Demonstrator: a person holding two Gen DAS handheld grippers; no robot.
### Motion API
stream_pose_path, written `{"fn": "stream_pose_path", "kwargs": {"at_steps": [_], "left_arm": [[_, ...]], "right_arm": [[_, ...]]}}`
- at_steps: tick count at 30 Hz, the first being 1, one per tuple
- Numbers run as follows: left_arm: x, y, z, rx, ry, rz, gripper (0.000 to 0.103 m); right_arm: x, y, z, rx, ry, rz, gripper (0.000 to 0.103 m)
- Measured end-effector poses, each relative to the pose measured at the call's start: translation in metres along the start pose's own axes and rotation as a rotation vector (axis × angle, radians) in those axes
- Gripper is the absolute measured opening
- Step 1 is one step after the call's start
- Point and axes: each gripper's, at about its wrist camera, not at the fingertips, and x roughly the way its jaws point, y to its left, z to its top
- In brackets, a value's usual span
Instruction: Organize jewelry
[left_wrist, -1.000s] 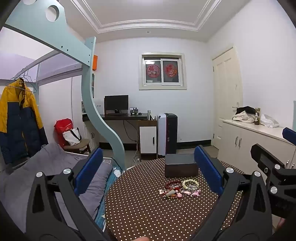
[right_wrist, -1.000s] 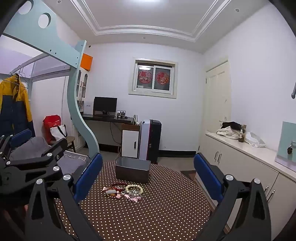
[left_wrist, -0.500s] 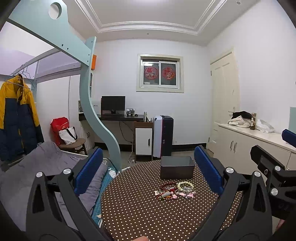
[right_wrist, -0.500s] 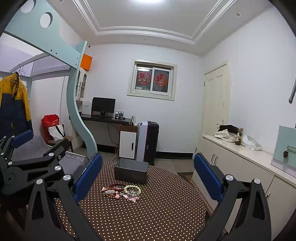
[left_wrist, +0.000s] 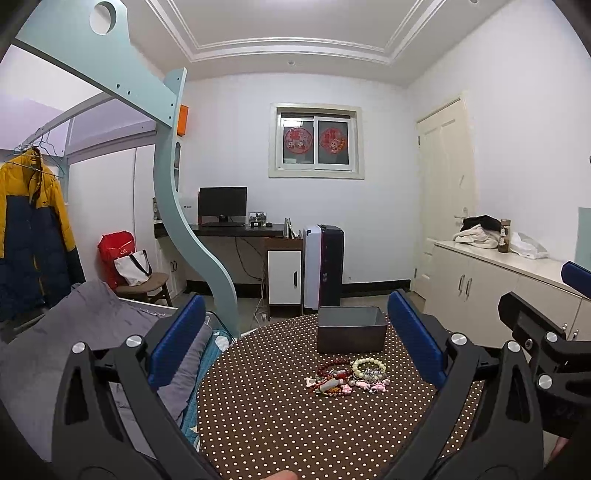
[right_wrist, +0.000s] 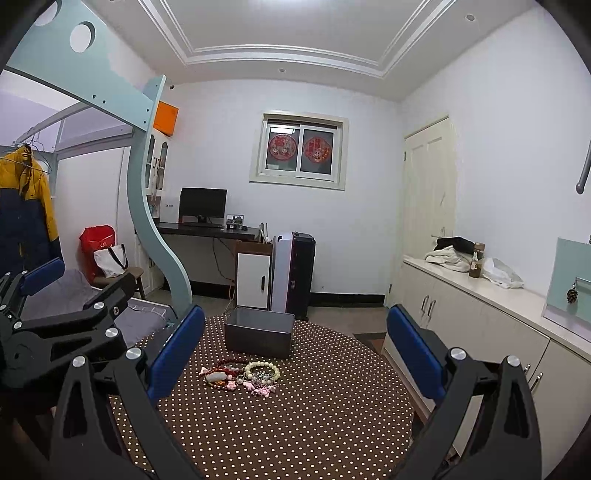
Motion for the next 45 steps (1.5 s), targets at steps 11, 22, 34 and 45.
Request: {"fn": "stream_pose_path", "kwargs": {"at_steps": [11, 22, 34, 45], "left_arm": [[0.012, -0.007, -0.005, 0.024, 0.023, 0.013, 0.097], [0.029, -0.013, -0.010, 0.040, 0.045, 0.022, 0.097], [0.036, -0.008, -0.012, 0.019, 0.021, -0.007, 0.097], [0.058, -0.012, -0.015, 0.056, 0.050, 0.045, 0.097]], "right_arm": [[0.015, -0.006, -0.007, 0.028, 0.031, 0.008, 0.095], [0.028, -0.010, -0.012, 0.040, 0.058, 0.016, 0.095], [0.040, -0.010, -0.012, 0.041, 0.057, 0.039, 0.095], [0.064, -0.009, -0.018, 0.040, 0.076, 0.066, 0.095]]}}
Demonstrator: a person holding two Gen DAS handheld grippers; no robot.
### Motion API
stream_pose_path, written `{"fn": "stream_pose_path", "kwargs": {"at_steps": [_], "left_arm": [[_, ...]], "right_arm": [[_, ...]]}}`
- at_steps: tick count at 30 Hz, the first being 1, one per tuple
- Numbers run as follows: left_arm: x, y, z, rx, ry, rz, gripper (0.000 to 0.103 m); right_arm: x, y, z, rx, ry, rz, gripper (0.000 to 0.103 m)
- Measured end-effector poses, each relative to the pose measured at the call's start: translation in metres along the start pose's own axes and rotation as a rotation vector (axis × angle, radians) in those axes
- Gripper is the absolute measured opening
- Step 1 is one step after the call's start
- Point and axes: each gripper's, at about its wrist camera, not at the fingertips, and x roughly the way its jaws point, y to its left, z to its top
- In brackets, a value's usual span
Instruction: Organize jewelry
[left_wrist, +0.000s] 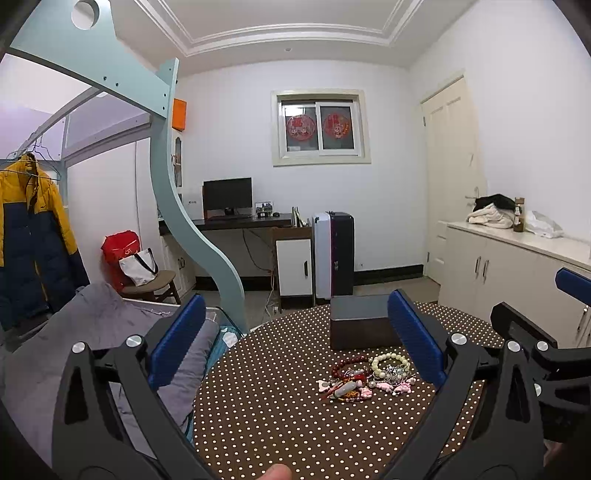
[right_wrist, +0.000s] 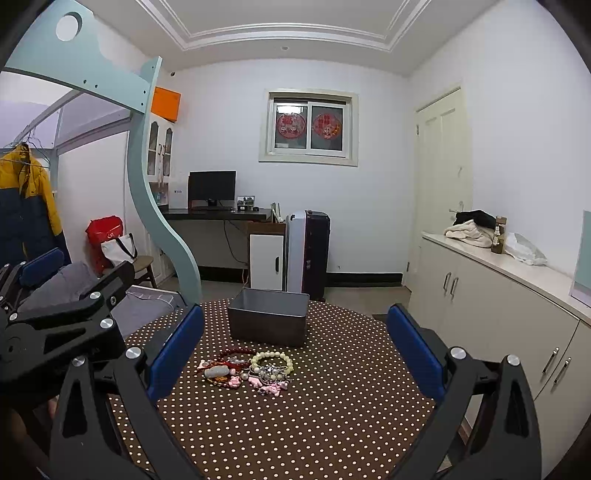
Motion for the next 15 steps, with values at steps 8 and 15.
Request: {"fn": "stream_pose_path", "kwargs": {"at_steps": [8, 15], "left_arm": [[0.030, 0.000, -0.009, 0.015, 0.098, -0.011, 0.097], [0.070, 0.016, -0.030, -0.011, 0.252, -0.019, 0.097]], "right_arm": [[0.019, -0.010, -0.008, 0.055, 0.056, 0.058, 0.095], [0.054, -0.023, -0.023, 0.073, 0.171, 0.069, 0.095]]}}
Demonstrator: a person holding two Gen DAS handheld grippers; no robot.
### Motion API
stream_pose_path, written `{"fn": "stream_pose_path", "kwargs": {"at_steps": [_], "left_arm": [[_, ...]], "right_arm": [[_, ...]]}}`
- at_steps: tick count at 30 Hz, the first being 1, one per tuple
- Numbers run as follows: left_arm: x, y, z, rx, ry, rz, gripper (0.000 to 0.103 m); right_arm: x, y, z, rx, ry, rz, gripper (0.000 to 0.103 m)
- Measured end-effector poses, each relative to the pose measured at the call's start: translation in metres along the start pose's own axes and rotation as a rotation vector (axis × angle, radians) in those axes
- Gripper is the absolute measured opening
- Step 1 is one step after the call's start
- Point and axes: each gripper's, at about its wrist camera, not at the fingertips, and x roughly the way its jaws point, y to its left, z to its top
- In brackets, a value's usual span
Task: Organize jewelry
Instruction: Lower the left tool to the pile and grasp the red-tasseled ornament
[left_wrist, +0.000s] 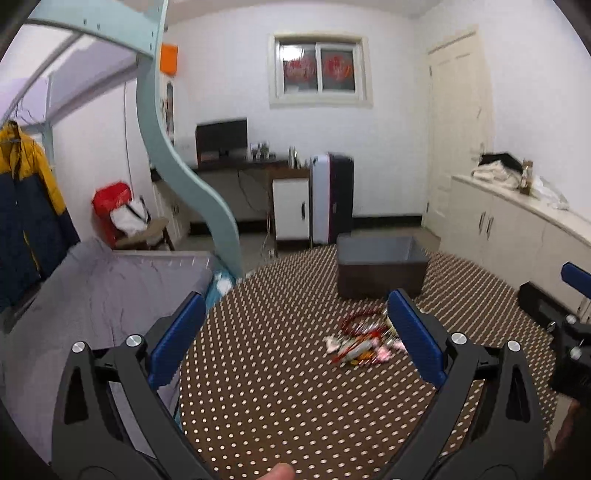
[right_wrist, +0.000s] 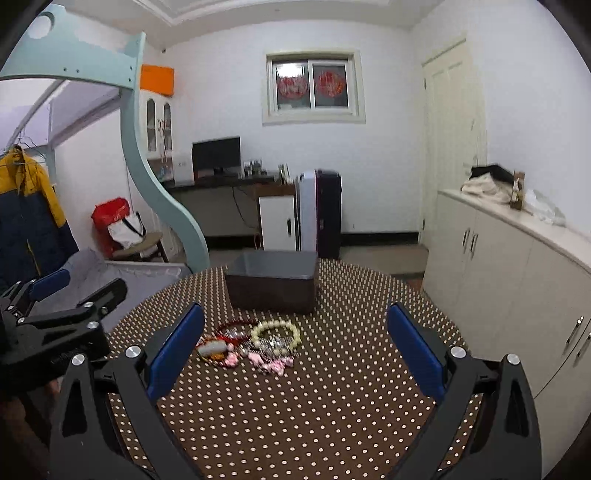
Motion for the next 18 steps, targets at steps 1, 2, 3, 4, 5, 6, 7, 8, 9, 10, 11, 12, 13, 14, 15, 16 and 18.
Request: {"fn": "stream_pose_path", "kwargs": {"at_steps": [1, 2, 3, 4, 5, 6, 7, 8, 9, 10, 11, 12, 13, 14, 15, 16, 18], "left_arm": [[0.008, 0.004, -0.004, 0.000, 0.027, 0.002, 0.097], [0.015, 0.006, -0.007, 0.002, 0.051, 0.002, 0.097], [0.020, 0.006, -0.009, 0.005, 0.069, 0.002, 0.097], [0.029, 0.008, -0.013, 0.006, 0.102, -0.003, 0.097], [0.036, 0.010, -0.017, 0.006, 0.131, -0.009, 0.097], [0.045, 0.010, -0.022, 0.008, 0.170, -0.023, 0.097], [0.052, 0.010, -0.026, 0.012, 0.193, -0.037, 0.097], [0.059, 0.008, -0.030, 0.018, 0.221, -0.056, 0.097], [0.066, 0.005, -0.035, 0.028, 0.250, -0.074, 0.097], [0.071, 0.004, -0.039, 0.037, 0.265, -0.085, 0.097], [0.075, 0.000, -0.042, 0.047, 0.278, -0.095, 0.097], [0.079, -0.004, -0.044, 0.061, 0.287, -0.104, 0.097], [0.081, -0.007, -0.045, 0.070, 0.292, -0.108, 0.095], [0.086, -0.011, -0.046, 0.084, 0.298, -0.121, 0.091], [0.089, -0.014, -0.046, 0.093, 0.303, -0.134, 0.089], [0.092, -0.016, -0.046, 0.101, 0.309, -0.147, 0.084], [0.104, -0.016, -0.043, 0.113, 0.323, -0.168, 0.080]], "right_arm": [[0.006, -0.002, -0.002, 0.001, 0.021, -0.003, 0.095], [0.011, -0.004, -0.003, 0.000, 0.040, -0.005, 0.095], [0.017, -0.006, -0.005, 0.002, 0.055, -0.003, 0.095], [0.022, -0.008, -0.007, 0.006, 0.069, 0.003, 0.095], [0.028, -0.011, -0.010, 0.012, 0.093, 0.014, 0.095], [0.035, -0.014, -0.012, 0.020, 0.120, 0.028, 0.095], [0.039, -0.016, -0.013, 0.027, 0.141, 0.034, 0.095], [0.045, -0.019, -0.016, 0.035, 0.170, 0.039, 0.095], [0.050, -0.021, -0.018, 0.039, 0.190, 0.050, 0.095], [0.053, -0.022, -0.019, 0.041, 0.203, 0.061, 0.095], [0.057, -0.024, -0.021, 0.042, 0.223, 0.076, 0.095], [0.062, -0.025, -0.023, 0.042, 0.243, 0.087, 0.095], [0.065, -0.025, -0.024, 0.042, 0.256, 0.093, 0.095], [0.068, -0.026, -0.026, 0.041, 0.271, 0.099, 0.095], [0.071, -0.027, -0.028, 0.036, 0.284, 0.104, 0.095], [0.073, -0.027, -0.029, 0.033, 0.290, 0.107, 0.095], [0.076, -0.030, -0.030, 0.040, 0.301, 0.113, 0.095]]}}
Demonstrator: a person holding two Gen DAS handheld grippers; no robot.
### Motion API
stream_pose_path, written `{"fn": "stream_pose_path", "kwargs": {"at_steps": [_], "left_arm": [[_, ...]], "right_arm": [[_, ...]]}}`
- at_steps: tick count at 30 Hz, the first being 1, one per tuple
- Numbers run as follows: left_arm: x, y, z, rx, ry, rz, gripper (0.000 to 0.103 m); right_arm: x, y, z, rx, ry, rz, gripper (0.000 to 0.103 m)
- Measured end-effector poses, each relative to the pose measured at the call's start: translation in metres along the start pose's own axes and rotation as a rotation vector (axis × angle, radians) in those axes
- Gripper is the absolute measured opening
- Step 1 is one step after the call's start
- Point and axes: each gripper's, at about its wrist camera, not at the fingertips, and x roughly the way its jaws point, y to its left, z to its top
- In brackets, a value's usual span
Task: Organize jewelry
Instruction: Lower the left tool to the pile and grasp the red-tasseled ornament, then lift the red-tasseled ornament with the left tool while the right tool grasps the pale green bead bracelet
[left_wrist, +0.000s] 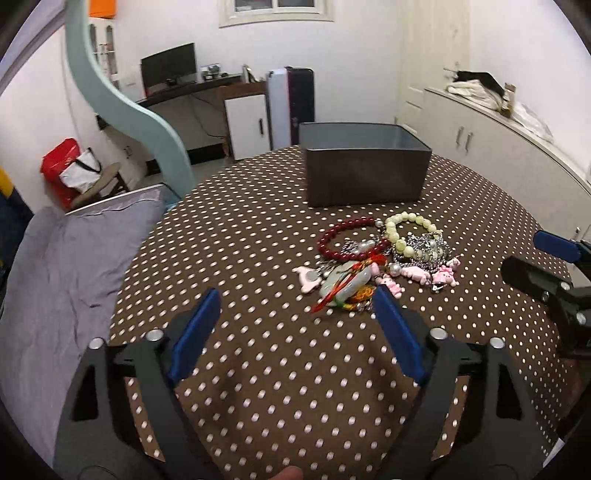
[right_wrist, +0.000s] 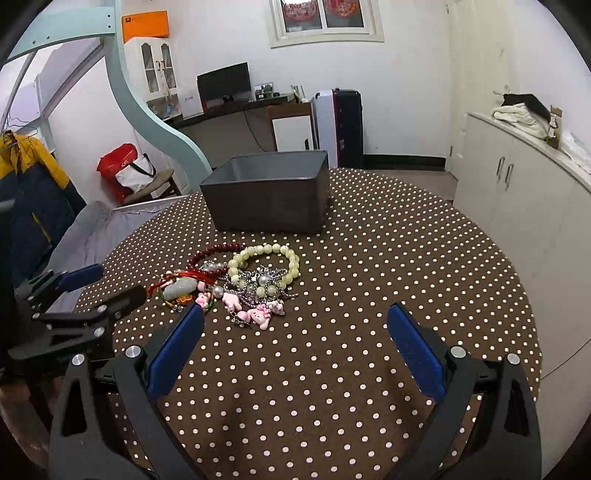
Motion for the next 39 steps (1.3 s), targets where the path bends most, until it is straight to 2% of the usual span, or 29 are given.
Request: {"fn": "stream_pose_path", "kwargs": {"at_steps": [6, 8, 10, 11, 18, 25, 27, 29, 30, 32, 34, 35, 37, 39], "left_arm": [[0.024, -0.012, 0.005, 0.055, 0.063, -0.072, 0.058], [0.033, -0.016, 0.007, 0.078, 0.086, -0.086, 0.033], [0.032, -0.017, 0.007, 0.083, 0.084, -0.116, 0.023], [0.031, -0.016, 0.008, 0.082, 0.079, -0.128, 0.013], [0.009, 0.007, 0.021, -0.006, 0.002, -0.221, 0.007], [-0.028, 0.024, 0.038, -0.042, -0.096, -0.272, 0.007], [-0.032, 0.029, 0.042, -0.042, -0.112, -0.251, 0.007], [-0.033, 0.034, 0.045, -0.050, -0.115, -0.240, 0.007], [-0.034, 0.036, 0.046, -0.054, -0.118, -0.239, 0.007], [-0.034, 0.042, 0.047, -0.064, -0.122, -0.244, 0.007], [-0.036, 0.046, 0.047, -0.067, -0.127, -0.252, 0.007], [-0.034, 0.047, 0.046, -0.059, -0.121, -0.246, 0.007], [-0.025, 0.046, 0.041, -0.037, -0.077, -0.248, 0.008], [-0.012, 0.043, 0.035, -0.023, -0.043, -0.237, 0.008]], "right_arm": [[0.011, -0.008, 0.003, 0.000, 0.021, 0.002, 0.095], [0.015, -0.010, 0.004, 0.001, 0.035, 0.003, 0.095], [0.018, -0.010, 0.005, 0.000, 0.043, 0.012, 0.095], [0.020, -0.010, 0.006, -0.005, 0.047, 0.014, 0.095], [0.036, -0.005, 0.014, -0.066, 0.078, 0.029, 0.095], [0.040, 0.002, 0.029, -0.096, 0.070, 0.060, 0.095], [0.042, 0.008, 0.035, -0.109, 0.071, 0.068, 0.090], [0.047, 0.022, 0.043, -0.154, 0.074, 0.090, 0.077], [0.052, 0.030, 0.046, -0.181, 0.082, 0.107, 0.074], [0.063, 0.039, 0.051, -0.213, 0.107, 0.126, 0.056], [0.074, 0.041, 0.054, -0.221, 0.127, 0.129, 0.054], [0.078, 0.040, 0.056, -0.218, 0.131, 0.103, 0.054], [0.078, 0.040, 0.054, -0.213, 0.124, 0.080, 0.054], [0.075, 0.033, 0.051, -0.184, 0.117, 0.097, 0.054]]}}
